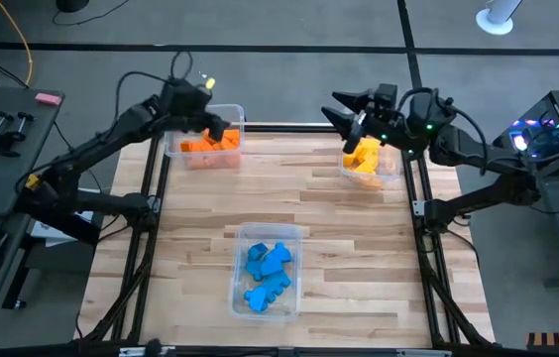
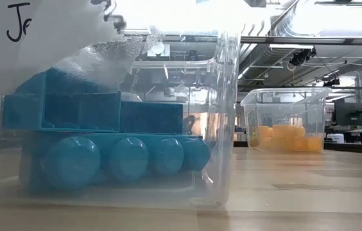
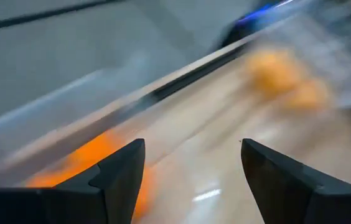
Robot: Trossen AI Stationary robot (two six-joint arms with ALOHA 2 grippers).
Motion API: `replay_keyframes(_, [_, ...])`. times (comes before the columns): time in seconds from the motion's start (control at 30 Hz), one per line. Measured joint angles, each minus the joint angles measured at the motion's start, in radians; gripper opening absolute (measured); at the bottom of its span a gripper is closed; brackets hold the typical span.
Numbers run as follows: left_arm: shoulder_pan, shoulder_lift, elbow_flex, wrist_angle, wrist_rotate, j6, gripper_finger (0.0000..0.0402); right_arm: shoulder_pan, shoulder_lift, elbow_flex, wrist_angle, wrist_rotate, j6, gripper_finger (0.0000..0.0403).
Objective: Sort blocks
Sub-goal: Return to Home Position
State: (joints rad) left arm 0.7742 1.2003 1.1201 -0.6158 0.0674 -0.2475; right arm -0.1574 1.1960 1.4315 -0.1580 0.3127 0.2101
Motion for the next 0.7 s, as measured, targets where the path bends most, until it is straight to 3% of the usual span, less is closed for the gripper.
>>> replay_keyframes(0.13, [-0.026, -0.059, 0.014, 0.229, 0.251, -0.04, 0.0254, 0.001, -0.045, 0.0, -0.087, -0.003, 0.003, 0.027])
replay_keyframes(0.27, [-0.113, -0.141, -0.043, 0.353, 0.282, -0.054, 0.0254, 0.003, -0.1, 0.0, -0.238, -0.007, 0.071, 0.027])
replay_keyframes(0.47, [-0.275, -0.301, -0.318, 0.56, 0.226, -0.197, 0.0233, 0.044, -0.17, 0.0, -0.489, 0.012, 0.123, 0.027])
replay_keyframes(0.57, [-0.345, -0.394, -0.488, 0.797, 0.129, -0.329, 0.0207, 0.064, -0.196, 0.0, -0.572, 0.02, 0.124, 0.0269])
replay_keyframes(0.7, [-0.399, -0.516, -0.662, 1.021, -0.01, -0.393, 0.0148, 0.084, -0.222, 0.0, -0.733, 0.019, 0.134, 0.0246])
